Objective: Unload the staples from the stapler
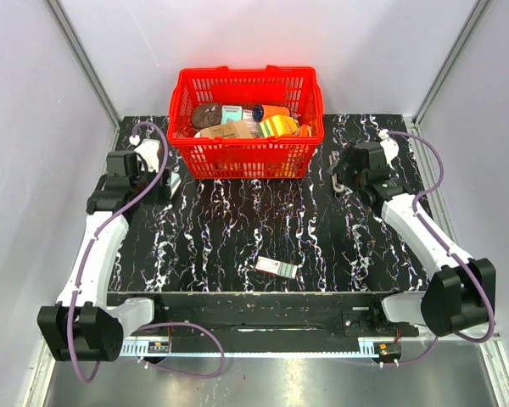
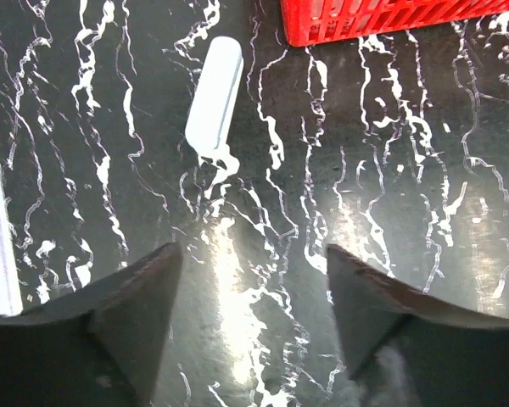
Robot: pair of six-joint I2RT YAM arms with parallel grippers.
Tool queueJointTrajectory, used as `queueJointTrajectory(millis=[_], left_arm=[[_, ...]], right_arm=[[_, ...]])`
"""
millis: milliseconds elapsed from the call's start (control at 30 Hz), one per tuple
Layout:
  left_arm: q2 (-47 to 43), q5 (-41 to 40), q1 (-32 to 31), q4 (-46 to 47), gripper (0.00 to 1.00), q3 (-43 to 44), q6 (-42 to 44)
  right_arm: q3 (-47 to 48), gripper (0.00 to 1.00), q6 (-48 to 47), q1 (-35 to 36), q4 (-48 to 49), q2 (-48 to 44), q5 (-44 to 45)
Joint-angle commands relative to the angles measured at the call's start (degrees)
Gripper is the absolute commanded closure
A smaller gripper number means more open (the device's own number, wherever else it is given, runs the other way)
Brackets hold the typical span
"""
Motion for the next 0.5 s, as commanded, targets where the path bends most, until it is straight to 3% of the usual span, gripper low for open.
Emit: queueJointTrajectory(millis=[0,100,467], left_arm=[[1.44,-0.80,0.40,5.47,0.19,0.39,-0.48],[2.32,-0.89,1.99,8.11,0.12,0.13,0.14],[18.82,-2.73,3.57,13.12,0.12,6.01,0.40]], right_arm=[[-0.12,0.01,2.42,-0.50,0.74,1.72,-0.56],[0.15,0.01,0.84,-0.59,0.91,2.51,-1.70],[-5.65,0.01,-0.39,-0.50,5.04,-4.94,0.67]])
